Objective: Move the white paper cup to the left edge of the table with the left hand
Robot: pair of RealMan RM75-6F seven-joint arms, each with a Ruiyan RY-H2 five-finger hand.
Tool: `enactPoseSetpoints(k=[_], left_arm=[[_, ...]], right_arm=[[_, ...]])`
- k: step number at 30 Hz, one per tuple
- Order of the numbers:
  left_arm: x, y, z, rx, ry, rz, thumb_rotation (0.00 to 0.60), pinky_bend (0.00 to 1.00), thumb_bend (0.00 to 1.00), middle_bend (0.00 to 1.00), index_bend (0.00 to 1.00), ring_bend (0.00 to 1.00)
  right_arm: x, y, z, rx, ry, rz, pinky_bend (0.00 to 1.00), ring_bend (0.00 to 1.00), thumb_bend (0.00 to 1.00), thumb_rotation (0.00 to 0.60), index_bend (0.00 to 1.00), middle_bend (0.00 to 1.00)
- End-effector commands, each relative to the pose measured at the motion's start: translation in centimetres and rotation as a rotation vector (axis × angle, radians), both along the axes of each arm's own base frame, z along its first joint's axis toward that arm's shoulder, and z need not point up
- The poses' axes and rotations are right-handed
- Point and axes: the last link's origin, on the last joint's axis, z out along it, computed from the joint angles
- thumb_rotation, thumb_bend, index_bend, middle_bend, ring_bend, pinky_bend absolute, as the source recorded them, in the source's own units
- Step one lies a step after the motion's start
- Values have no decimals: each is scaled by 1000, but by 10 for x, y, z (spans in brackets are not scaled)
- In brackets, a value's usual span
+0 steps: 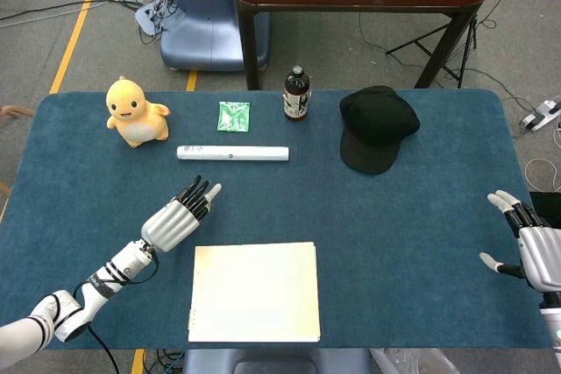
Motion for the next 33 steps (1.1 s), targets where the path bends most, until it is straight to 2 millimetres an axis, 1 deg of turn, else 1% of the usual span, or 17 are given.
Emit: enactPoseSetpoints(k=[1, 8, 19, 26, 33], left_arm=[[-2, 0, -1, 8, 9, 5, 600, 0, 153, 0, 292, 0], [-4, 0, -1, 19, 16, 21, 600, 0, 153, 0, 309, 0], [-15, 5, 4, 57, 60, 57, 600, 0, 154, 0, 310, 0], [-15, 6, 4, 69, 52, 51, 600, 0, 154, 0, 316, 0], [-16, 5, 4, 73, 41, 54, 600, 0, 154, 0, 343, 0]], right_arm=[[0, 0, 0, -1, 1, -1, 372, 144, 0, 600, 152, 134], [0, 0, -1, 2, 0, 0, 372, 144, 0, 600, 152, 134], [0, 0, -2, 8, 0, 1, 372, 144, 0, 600, 152, 134], [1, 0, -2, 12, 0, 2, 372, 144, 0, 600, 152, 134], [1, 0, -2, 12, 0, 2, 372, 144, 0, 600, 152, 135]])
